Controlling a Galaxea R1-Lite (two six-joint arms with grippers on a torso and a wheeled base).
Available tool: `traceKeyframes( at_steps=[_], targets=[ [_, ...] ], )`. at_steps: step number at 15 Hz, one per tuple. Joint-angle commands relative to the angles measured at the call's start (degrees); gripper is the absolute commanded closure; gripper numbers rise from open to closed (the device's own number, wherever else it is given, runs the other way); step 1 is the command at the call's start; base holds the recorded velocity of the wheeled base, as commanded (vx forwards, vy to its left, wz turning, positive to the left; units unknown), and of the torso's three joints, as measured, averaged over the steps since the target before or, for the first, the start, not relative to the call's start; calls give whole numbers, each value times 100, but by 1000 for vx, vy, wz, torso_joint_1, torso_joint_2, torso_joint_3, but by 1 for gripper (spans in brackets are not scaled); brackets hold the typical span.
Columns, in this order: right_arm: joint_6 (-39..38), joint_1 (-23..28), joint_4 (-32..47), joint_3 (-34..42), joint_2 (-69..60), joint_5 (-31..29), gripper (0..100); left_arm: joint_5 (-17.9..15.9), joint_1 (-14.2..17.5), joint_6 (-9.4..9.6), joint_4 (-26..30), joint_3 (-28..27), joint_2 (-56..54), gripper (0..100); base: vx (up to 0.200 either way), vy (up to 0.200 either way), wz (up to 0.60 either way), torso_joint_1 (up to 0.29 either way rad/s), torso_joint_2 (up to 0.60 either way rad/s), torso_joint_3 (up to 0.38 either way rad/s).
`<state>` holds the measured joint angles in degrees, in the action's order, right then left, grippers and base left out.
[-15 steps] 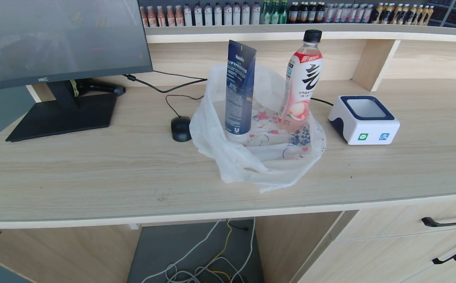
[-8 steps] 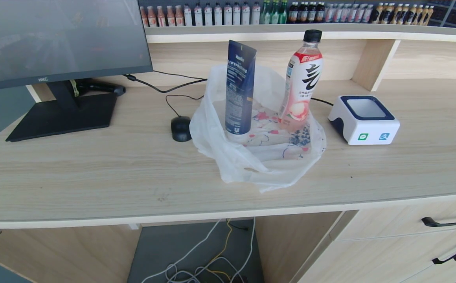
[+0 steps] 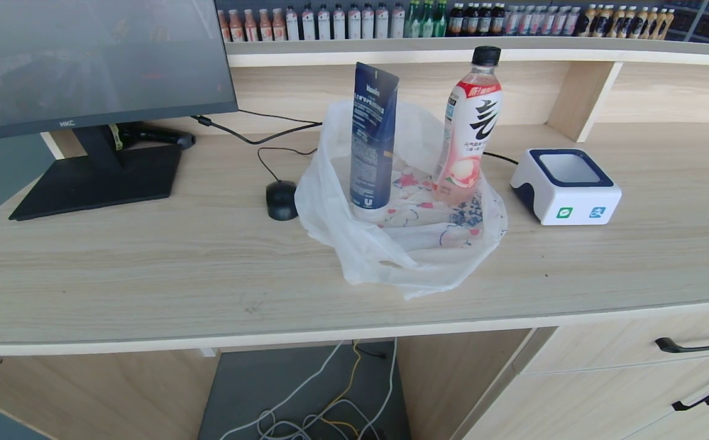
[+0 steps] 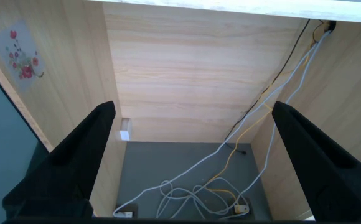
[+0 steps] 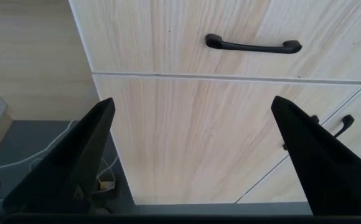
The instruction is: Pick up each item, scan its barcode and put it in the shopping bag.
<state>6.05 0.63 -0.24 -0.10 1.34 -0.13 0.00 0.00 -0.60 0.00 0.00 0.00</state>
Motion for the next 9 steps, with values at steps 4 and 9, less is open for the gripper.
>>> traceKeyframes(
  at_steps=[4,9],
  targets=[
    [-587,-2,33,1,-108,-13,0,0,0,-2,0,0,0,0,0,0,0,0,0,0],
    [-657,-2,24,1,-108,-13,0,0,0,7,0,0,0,0,0,0,0,0,0,0]
  ],
)
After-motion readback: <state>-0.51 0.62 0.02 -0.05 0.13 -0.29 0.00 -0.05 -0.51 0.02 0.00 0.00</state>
